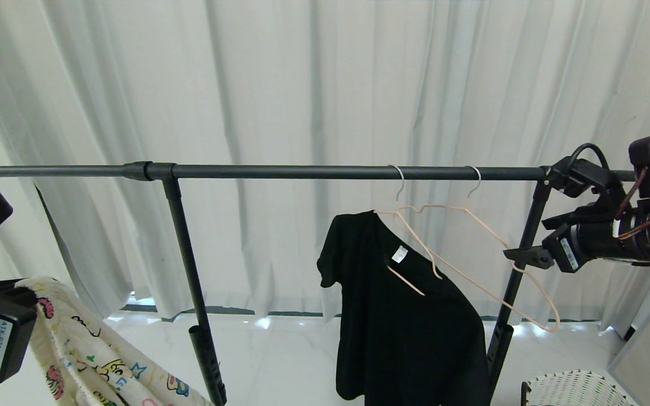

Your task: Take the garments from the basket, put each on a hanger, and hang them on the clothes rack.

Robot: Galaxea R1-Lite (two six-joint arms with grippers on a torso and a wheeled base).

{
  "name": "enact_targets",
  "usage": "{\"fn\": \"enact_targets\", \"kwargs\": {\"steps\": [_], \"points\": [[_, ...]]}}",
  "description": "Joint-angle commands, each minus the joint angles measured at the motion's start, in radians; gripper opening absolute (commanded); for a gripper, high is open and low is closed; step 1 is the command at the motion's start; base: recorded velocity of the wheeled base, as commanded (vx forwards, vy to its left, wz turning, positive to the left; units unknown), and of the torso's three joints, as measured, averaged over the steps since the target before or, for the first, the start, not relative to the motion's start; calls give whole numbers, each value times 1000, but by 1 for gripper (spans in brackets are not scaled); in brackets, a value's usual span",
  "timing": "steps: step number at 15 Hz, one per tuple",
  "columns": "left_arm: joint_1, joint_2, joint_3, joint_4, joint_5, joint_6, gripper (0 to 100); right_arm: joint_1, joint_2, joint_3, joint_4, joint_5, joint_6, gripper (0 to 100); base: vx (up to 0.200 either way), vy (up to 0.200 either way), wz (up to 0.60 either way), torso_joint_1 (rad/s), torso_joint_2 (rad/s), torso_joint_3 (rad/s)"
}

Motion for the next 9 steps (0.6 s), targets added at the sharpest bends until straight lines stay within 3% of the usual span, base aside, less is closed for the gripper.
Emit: {"fn": "enact_targets", "kwargs": {"steps": [1,3,9], "points": [[0,-40,4,0,1,28,0,3,124,-5,-61,23,-3,100,0,0,0,0,0,0],[2,-59,4,0,1,65,0,3,189,-32,-68,81,-1,100,0,0,0,0,0,0],[2,-60,3,0,1,67,0,-28,315,-135,-63,167,3,100,0,0,0,0,0,0]]}}
